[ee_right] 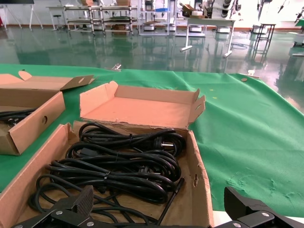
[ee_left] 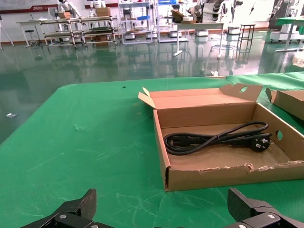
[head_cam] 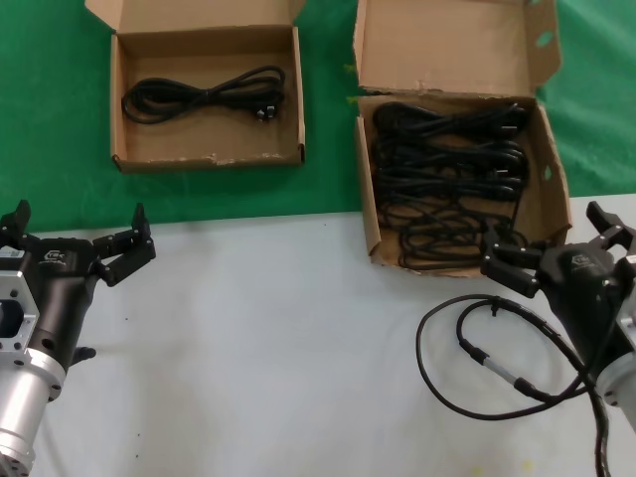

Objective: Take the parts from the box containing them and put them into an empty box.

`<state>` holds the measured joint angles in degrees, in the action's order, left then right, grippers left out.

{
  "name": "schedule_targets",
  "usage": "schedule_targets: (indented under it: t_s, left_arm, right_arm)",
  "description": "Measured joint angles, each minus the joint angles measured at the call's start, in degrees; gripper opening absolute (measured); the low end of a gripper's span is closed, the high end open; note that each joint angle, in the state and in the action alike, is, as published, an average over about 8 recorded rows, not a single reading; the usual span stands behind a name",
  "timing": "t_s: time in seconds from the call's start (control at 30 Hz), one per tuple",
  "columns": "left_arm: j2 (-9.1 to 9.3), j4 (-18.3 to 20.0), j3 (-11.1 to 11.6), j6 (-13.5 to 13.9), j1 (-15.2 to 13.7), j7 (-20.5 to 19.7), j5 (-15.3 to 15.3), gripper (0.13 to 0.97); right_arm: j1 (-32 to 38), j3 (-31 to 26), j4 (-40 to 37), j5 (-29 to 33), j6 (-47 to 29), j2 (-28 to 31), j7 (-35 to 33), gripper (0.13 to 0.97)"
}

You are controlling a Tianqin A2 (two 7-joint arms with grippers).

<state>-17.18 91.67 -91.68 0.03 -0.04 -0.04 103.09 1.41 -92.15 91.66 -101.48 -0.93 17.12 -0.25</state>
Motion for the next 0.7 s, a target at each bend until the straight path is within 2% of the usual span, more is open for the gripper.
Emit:
schedule_targets:
  t_s: [0.7]
  left_arm:
    - [0.0,0.0,0.0,0.0,0.0,0.0,0.0,0.966]
  right_arm:
    - [0.0,0.0,0.0,0.0,0.0,0.0,0.0,0.966]
